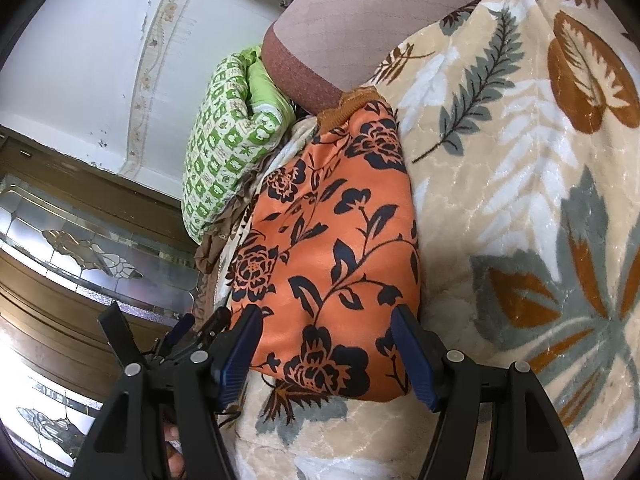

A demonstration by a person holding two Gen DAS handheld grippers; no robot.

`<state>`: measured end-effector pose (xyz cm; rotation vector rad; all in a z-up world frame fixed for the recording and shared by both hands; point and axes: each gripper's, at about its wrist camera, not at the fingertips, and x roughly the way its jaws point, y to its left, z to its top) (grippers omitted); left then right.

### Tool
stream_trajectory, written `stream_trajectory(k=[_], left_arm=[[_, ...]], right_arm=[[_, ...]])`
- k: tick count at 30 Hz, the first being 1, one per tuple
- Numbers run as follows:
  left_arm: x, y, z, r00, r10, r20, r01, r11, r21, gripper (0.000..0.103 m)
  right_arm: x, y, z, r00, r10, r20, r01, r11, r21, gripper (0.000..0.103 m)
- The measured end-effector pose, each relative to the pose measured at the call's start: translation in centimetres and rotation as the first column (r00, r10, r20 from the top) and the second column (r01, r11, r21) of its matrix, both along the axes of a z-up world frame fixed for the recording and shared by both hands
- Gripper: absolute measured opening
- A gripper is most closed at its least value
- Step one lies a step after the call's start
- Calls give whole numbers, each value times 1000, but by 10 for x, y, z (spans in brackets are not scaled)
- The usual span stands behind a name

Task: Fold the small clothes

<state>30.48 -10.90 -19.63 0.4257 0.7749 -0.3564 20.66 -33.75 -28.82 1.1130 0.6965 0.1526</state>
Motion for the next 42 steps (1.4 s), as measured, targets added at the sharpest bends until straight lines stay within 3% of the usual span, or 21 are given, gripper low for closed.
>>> stream_trajectory(k=[12, 21, 42], left_arm=[[3, -7, -11, 996, -19, -85, 15, 999, -42, 103], [1, -17, -25, 997, -22, -70, 24, 999, 30, 103], [-1, -16, -22, 998, -27, -61, 28, 999, 27, 103]], right_arm=[[24, -14, -10, 1000, 6, -14, -5, 999, 51, 75], [17, -23, -17, 999, -17, -34, 20, 997, 70, 75], [18, -15, -9, 999, -11, -36, 12, 999, 42, 75]])
